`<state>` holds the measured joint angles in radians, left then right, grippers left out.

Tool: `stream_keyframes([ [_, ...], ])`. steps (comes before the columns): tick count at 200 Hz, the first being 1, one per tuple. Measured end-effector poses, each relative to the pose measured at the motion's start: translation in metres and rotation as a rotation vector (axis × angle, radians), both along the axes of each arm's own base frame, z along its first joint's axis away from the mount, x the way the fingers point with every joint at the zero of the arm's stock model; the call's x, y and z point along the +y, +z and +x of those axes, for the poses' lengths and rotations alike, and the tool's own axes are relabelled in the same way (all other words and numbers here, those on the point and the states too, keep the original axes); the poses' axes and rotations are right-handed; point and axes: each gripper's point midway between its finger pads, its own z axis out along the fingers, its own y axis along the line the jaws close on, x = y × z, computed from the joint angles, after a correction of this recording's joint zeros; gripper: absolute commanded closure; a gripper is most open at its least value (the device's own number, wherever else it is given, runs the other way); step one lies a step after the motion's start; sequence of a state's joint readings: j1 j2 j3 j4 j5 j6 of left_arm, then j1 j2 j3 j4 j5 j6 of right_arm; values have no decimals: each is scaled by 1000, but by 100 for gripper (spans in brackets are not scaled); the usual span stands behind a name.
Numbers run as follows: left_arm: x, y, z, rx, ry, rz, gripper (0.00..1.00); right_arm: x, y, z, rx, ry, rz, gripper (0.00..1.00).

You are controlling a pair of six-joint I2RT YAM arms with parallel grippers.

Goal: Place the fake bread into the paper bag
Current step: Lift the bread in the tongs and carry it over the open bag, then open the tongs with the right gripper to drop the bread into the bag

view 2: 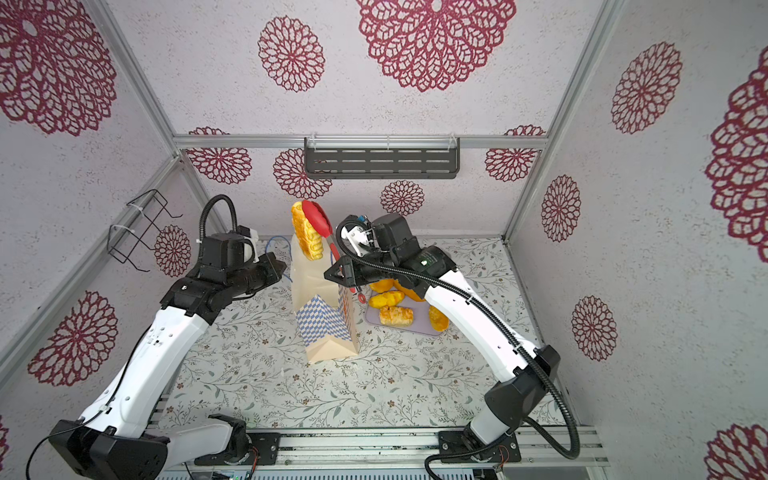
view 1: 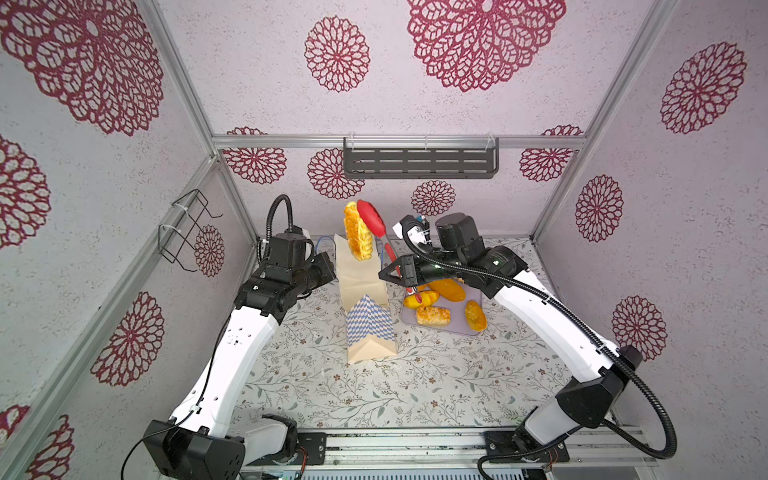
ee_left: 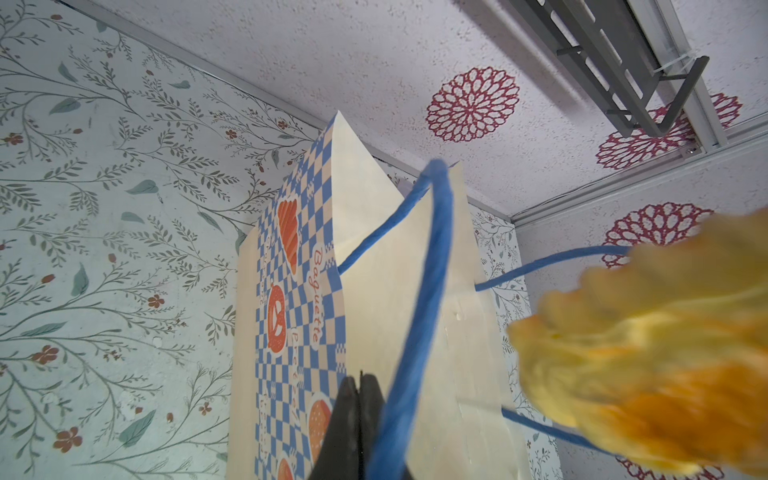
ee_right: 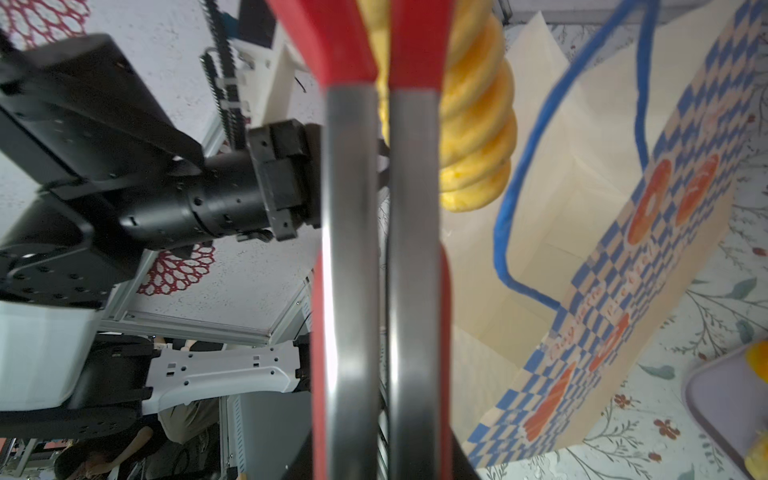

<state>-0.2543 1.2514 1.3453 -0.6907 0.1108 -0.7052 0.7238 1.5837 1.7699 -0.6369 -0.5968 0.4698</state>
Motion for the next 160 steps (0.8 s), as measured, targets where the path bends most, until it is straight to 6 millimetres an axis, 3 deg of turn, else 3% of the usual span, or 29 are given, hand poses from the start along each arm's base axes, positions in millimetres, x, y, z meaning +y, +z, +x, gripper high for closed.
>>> stream_keyframes([
  [85, 2, 0, 1, -1, 12, 5, 100, -9, -53, -14, 60, 6, -155, 94],
  [125, 2, 0, 1, -1, 13, 6, 100, -8, -57, -17, 58, 11, -173, 87],
  [160, 2, 0, 1, -1, 13, 6, 100, -8, -59, -17, 53, 14, -178, 74],
])
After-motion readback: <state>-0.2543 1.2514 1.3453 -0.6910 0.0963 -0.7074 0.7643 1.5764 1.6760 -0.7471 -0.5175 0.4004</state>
